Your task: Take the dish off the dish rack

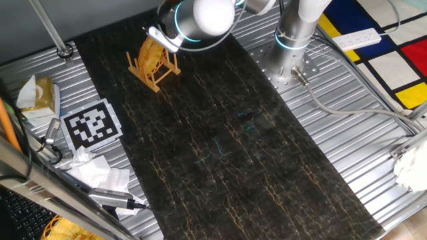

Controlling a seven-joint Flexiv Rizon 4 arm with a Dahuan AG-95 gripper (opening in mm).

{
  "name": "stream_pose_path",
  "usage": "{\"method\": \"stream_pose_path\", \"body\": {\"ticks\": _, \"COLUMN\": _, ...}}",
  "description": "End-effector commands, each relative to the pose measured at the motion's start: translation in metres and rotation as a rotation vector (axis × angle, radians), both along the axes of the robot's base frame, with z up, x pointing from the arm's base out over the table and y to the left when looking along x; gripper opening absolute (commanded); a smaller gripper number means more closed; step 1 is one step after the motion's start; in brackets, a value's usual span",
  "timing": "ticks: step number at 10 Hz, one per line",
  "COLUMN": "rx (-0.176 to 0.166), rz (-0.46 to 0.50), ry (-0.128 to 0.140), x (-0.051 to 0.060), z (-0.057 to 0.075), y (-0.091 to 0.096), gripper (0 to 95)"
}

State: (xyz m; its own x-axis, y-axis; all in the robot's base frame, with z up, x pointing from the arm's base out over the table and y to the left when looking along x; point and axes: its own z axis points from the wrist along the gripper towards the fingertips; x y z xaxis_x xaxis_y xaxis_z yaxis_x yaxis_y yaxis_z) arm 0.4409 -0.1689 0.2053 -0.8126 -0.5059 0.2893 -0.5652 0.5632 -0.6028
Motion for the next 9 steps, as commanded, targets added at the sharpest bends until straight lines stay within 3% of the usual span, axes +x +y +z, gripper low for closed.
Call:
{"method": "stream_pose_path", "body": {"ticks": 1, "rx": 0.006, "rz": 0.002, "ry": -0.003, "x": 0.0034, "z": -0.0059, "y": -0.0040, "gripper": 19.0}}
{"method": "stream_pose_path", "body": {"ticks": 9, "rx": 0.011, "rz": 0.014, "ry": -0.023, "x": 0.0037, "z": -0.0104, "y": -0.0087, "gripper": 19.0}}
